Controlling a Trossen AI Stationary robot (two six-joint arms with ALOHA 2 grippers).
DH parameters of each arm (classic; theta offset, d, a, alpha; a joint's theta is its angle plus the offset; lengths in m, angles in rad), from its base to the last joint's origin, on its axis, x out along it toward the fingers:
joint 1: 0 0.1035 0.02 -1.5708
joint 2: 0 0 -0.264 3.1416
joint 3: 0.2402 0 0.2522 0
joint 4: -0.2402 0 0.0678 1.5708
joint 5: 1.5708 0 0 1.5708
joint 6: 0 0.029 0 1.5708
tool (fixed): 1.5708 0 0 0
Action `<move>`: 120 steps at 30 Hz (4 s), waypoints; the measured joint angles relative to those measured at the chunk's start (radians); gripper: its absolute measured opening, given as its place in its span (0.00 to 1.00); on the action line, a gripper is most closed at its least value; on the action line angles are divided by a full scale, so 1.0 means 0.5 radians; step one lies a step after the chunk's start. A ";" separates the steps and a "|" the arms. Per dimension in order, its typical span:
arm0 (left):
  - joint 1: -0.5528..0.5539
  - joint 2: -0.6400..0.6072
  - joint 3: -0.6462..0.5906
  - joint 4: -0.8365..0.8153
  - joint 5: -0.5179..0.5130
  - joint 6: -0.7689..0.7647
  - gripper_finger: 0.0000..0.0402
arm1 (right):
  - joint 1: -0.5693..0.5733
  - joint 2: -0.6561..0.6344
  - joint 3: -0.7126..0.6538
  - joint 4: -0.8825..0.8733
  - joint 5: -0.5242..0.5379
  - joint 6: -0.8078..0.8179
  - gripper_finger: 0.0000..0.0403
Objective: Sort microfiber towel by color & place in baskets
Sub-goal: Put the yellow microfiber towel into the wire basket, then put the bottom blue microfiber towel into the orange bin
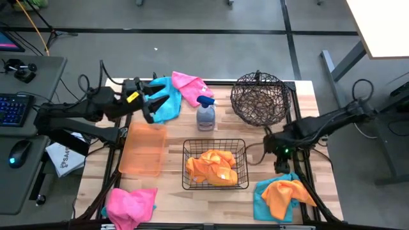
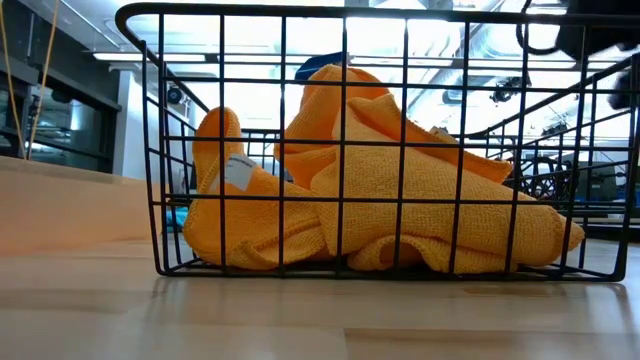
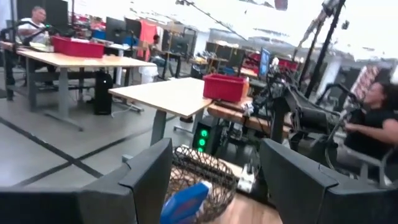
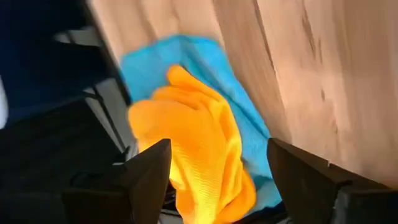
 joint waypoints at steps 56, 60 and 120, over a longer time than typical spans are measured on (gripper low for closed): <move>0.000 -0.620 0.001 -0.524 0.036 0.224 0.57 | -0.233 1.230 1.634 0.507 0.616 -0.919 0.00; 0.000 -0.620 0.001 -0.524 0.036 0.214 0.57 | -0.351 1.525 1.634 1.033 0.576 -1.055 0.00; 0.001 -0.598 0.001 -0.564 0.003 0.132 0.57 | -0.283 1.485 1.427 -0.035 0.493 0.108 0.73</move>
